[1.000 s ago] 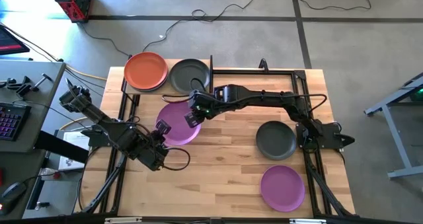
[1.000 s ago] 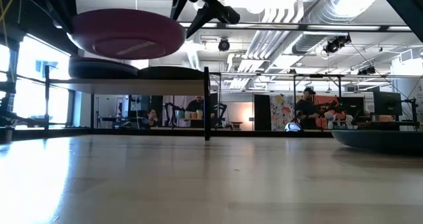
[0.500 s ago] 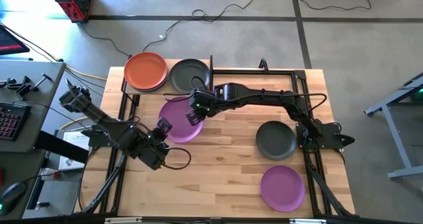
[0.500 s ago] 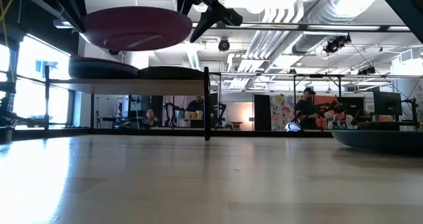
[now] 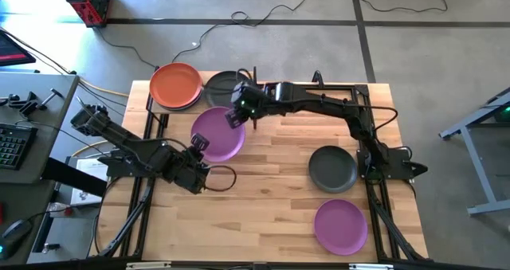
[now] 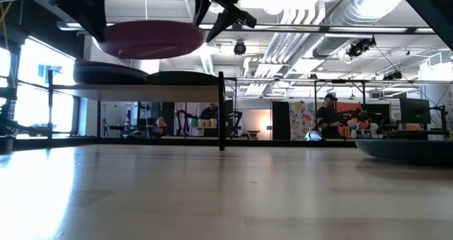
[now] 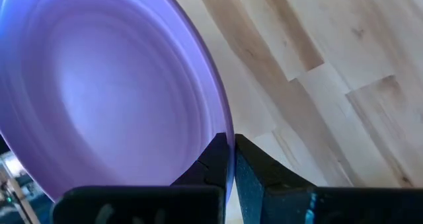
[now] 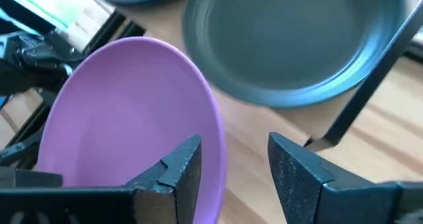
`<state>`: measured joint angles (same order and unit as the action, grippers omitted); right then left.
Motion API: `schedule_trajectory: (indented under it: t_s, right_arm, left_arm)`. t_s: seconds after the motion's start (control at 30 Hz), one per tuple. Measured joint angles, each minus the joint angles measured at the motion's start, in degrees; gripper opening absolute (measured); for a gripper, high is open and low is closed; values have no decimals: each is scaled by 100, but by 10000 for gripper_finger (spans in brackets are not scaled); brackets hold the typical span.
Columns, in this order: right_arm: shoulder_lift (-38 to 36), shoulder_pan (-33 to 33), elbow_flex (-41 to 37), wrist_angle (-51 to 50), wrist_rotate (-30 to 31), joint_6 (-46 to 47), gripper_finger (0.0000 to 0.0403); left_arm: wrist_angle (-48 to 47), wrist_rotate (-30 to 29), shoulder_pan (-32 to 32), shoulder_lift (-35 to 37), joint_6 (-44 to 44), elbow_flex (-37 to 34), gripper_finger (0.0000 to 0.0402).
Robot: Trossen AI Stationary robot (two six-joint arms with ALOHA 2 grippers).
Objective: Place and stack plates onto a shelf
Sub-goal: Stack the left purple plate on top of the black plate on the shelf
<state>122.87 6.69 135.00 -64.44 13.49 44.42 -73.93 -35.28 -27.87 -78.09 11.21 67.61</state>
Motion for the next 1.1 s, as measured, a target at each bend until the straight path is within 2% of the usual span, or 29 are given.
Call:
schedule_trajectory:
  t_s: [0.2, 0.43, 0.6, 0.7, 0.83, 1.0, 1.1]
  right_arm:
    - [-231, 292, 0, 68, -18, -482, 154]
    - [-399, 635, 0, 122, -21, -1184, 154]
    - [-486, 833, 0, 140, -82, -1541, 154]
    - [-538, 970, 0, 131, -310, -1741, 154]
    - [-551, 1115, 0, 130, -518, -1960, 154]
    - [-555, 1239, 0, 122, -605, -2191, 154]
    - [-555, 1305, 0, 124, -605, -2250, 154]
  left_arm:
    - [19, -60, 595, -1, 251, 0, 3]
    - [163, -100, 1675, -1, 637, 0, 3]
    - [895, 12, 2460, -1, 1436, 0, 3]
    - [1358, 257, 2908, -1, 1966, 0, 3]
    - [1773, 292, 3370, -1, 2438, 0, 3]
    - [1840, 338, 3737, -6, 2945, 228, 3]
    - [1861, 596, 3939, -6, 3196, 434, 3]
